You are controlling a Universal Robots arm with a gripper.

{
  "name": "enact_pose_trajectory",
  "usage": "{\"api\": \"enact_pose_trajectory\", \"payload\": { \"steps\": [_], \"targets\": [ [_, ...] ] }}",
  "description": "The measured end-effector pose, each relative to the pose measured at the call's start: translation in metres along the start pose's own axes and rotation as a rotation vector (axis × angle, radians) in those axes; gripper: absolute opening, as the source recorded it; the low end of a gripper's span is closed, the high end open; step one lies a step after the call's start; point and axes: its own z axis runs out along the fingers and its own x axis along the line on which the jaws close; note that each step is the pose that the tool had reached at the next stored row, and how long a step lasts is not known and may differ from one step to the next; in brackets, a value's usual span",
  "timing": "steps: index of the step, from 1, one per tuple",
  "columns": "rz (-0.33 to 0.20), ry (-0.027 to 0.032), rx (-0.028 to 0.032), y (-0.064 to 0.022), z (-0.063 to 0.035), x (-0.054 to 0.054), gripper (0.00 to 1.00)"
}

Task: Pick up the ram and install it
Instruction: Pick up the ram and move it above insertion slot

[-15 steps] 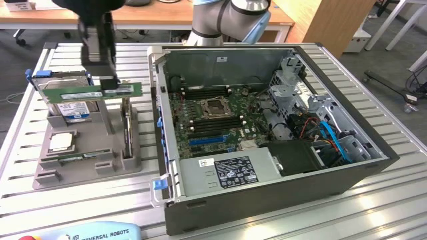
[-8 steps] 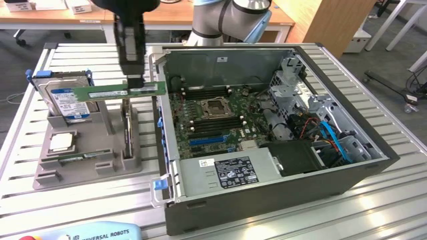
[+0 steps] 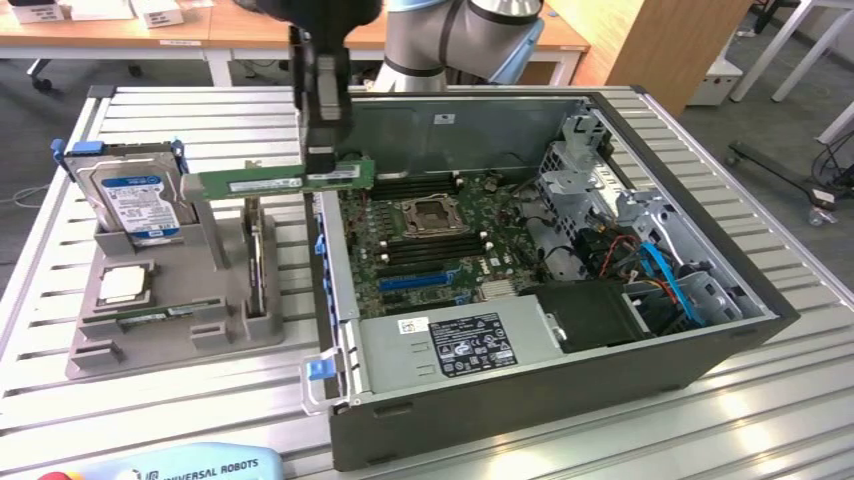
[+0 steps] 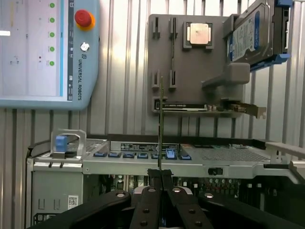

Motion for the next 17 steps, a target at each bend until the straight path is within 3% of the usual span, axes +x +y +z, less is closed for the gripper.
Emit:
{"api": "enact_pose_trajectory", "payload": {
  "steps": [13, 16, 17],
  "targets": [
    [-0.001, -0.0014, 0.0000, -0.0589, -0.0022, 0.001, 0.12],
    [-0.002, -0.0014, -0.0001, -0.0860, -0.0032, 0.002, 0.12],
    [-0.002, -0.0014, -0.0001, -0.0899, -0.0033, 0.002, 0.12]
  ]
}}
